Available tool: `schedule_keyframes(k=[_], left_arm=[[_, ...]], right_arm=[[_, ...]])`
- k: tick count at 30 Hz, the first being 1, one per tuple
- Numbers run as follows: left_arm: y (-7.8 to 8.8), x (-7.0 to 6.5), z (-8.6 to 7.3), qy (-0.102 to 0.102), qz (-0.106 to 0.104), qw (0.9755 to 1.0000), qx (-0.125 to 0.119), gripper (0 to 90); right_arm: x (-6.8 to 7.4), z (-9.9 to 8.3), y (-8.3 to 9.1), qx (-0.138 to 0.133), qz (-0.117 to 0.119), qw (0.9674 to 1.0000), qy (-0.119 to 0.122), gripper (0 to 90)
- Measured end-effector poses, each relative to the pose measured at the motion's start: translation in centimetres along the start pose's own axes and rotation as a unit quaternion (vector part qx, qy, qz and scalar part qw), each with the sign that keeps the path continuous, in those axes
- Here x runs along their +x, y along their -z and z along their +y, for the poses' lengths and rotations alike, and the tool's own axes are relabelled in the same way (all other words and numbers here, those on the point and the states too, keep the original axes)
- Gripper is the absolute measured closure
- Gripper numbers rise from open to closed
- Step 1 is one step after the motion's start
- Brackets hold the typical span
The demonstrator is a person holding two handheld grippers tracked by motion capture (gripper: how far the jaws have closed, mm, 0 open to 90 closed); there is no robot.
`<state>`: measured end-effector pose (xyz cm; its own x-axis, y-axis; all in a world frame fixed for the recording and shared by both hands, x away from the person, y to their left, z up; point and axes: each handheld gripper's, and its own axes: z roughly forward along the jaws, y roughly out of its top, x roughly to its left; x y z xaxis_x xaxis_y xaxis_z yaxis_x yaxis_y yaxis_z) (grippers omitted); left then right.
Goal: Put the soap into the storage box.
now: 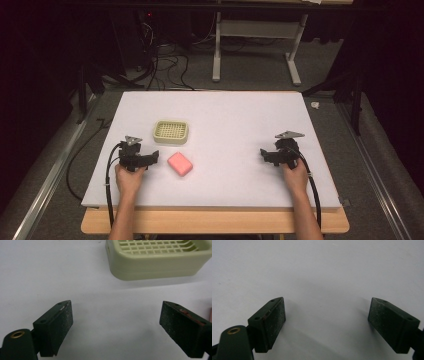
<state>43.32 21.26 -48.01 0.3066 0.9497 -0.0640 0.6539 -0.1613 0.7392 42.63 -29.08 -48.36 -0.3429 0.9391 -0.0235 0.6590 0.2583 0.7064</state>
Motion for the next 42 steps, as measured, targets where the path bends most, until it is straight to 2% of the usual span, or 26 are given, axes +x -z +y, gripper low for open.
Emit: schedule_keyframes(k=[4, 9, 10, 15, 16, 20, 24, 27, 28, 32, 33, 35, 36, 42], left_arm=[[0.4, -0.1, 0.1, 0.002, -0.01, 0.9999, -0.003, 10.7], [1.3, -0.7, 0.4, -0.011, -0.022, 0.9996, -0.013, 9.5], [1.6, -1.0, 0.4, -0.012, -0.034, 0.9992, -0.018, 9.3], [2.3, -1.8, 0.4, -0.029, -0.047, 0.9982, -0.022, 8.1], [2.6, -2.2, 0.4, -0.037, -0.056, 0.9975, -0.022, 8.0], [3.0, -3.2, 0.4, -0.042, -0.076, 0.9958, -0.026, 7.5], [3.0, -3.8, 0.4, -0.052, -0.082, 0.9949, -0.026, 7.6], [3.0, -3.9, 0.5, -0.048, -0.089, 0.9945, -0.026, 7.4], [2.9, -4.2, 0.4, -0.047, -0.098, 0.9938, -0.025, 7.2], [2.9, -4.7, 0.4, -0.053, -0.104, 0.993, -0.022, 6.6], [2.9, -5.1, 0.4, -0.056, -0.113, 0.9918, -0.021, 6.5], [2.9, -5.3, 0.4, -0.056, -0.116, 0.9914, -0.022, 6.0], [2.7, -5.9, 0.4, -0.063, -0.124, 0.9901, -0.02, 5.8], [2.1, -7.1, 0.3, -0.082, -0.13, 0.9881, -0.01, 4.9]], right_arm=[[0.0, 0.0, 0.0, 0.0, 0.0, 1.0, 0.0, 15.2], [0.0, 0.0, 0.0, 0.0, 0.0, 1.0, 0.0, 15.2], [0.0, 0.0, 0.0, 0.0, 0.0, 1.0, 0.0, 15.2], [0.0, 0.0, 0.0, 0.0, 0.0, 1.0, 0.0, 15.2], [0.0, 0.0, 0.0, 0.0, 0.0, 1.0, 0.0, 15.3], [0.0, 0.0, 0.0, 0.0, 0.0, 1.0, 0.0, 15.2], [0.0, 0.0, 0.0, 0.0, 0.0, 1.0, 0.0, 15.2], [0.0, 0.0, 0.0, 0.0, 0.0, 1.0, 0.0, 15.2], [0.0, 0.0, 0.0, 0.0, 0.0, 1.0, 0.0, 15.2], [0.0, 0.0, 0.0, 0.0, 0.0, 1.0, 0.0, 15.2], [0.0, 0.0, 0.0, 0.0, 0.0, 1.0, 0.0, 15.3], [0.0, 0.0, 0.0, 0.0, 0.0, 1.0, 0.0, 15.2], [0.0, 0.0, 0.0, 0.0, 0.0, 1.0, 0.0, 15.2], [0.0, 0.0, 0.0, 0.0, 0.0, 1.0, 0.0, 15.2]])
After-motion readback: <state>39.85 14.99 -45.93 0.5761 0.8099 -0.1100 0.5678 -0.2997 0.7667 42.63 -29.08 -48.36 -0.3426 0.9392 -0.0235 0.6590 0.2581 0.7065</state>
